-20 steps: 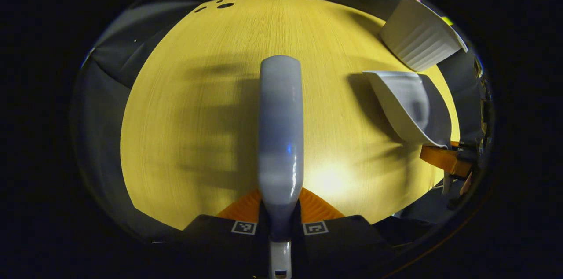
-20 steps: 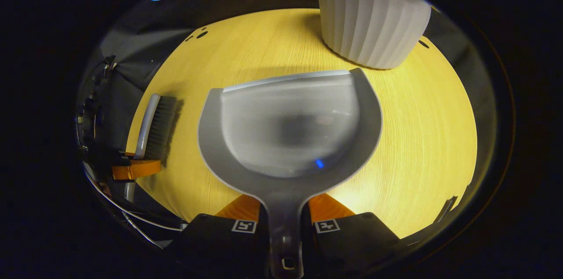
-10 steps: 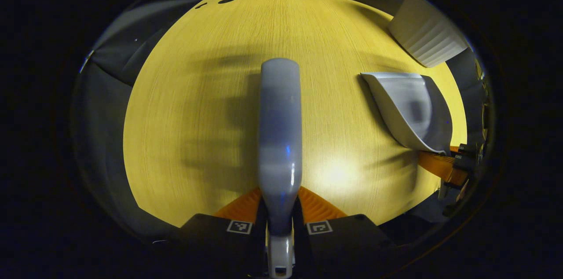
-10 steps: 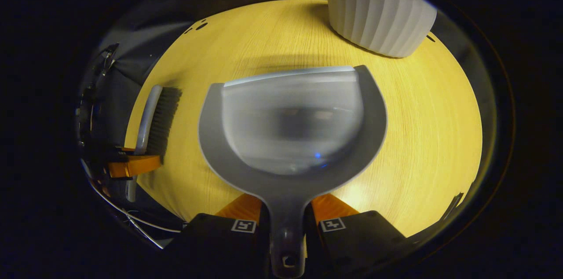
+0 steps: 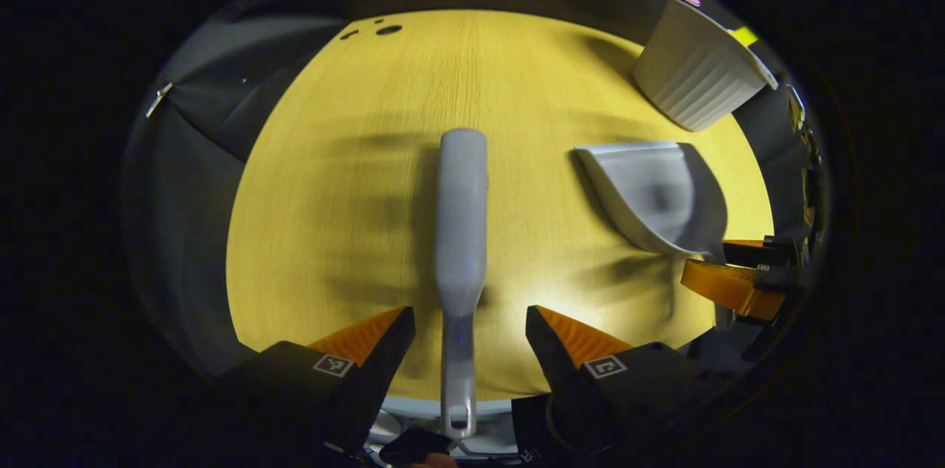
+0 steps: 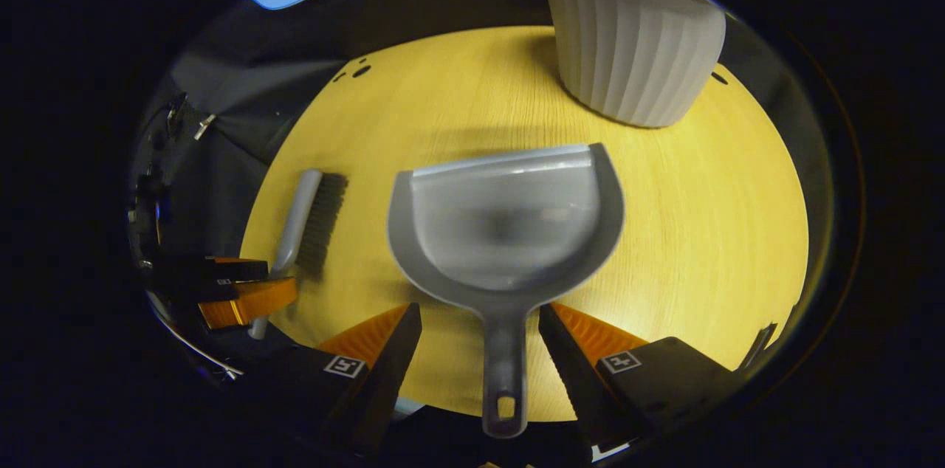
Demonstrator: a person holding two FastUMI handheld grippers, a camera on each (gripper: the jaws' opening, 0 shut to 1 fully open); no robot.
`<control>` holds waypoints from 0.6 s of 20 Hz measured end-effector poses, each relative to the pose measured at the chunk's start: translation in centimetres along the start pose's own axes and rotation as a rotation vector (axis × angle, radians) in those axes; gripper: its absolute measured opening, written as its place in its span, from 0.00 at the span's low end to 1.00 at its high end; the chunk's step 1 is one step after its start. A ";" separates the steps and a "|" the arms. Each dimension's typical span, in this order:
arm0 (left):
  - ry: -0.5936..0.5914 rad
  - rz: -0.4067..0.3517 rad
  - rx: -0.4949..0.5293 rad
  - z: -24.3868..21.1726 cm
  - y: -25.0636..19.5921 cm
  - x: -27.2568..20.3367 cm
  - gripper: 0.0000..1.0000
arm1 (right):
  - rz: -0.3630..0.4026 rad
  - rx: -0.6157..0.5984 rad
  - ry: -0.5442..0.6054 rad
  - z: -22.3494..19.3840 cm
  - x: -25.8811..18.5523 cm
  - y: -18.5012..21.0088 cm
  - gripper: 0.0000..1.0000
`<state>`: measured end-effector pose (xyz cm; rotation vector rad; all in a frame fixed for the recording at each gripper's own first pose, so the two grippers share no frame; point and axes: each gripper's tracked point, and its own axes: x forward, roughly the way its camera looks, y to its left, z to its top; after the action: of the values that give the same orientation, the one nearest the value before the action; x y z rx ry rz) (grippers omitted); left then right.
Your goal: Pick up the small broom and dustpan from the desktop, sweep the trash into the dustpan with the broom, and then empty the trash into the garbage bin.
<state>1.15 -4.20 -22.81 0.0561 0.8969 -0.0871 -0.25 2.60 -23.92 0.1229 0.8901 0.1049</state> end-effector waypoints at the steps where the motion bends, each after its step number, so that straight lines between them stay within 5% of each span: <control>1: -0.049 0.006 -0.002 0.2 -0.3 -1.6 0.97 | 0.003 -0.009 -0.061 1.3 -1.9 0.2 0.99; 8: -0.568 0.001 -0.093 5.4 -2.1 -13.5 0.96 | -0.035 -0.073 -0.575 10.0 -13.5 1.5 0.99; 12: -0.850 0.045 -0.029 6.5 -2.9 -19.9 0.96 | -0.049 -0.092 -0.772 11.7 -18.3 2.2 0.98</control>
<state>-6.37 -6.59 -3.24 0.0082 0.0478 -0.0471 -2.67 1.43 -2.25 0.0466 0.1170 0.0445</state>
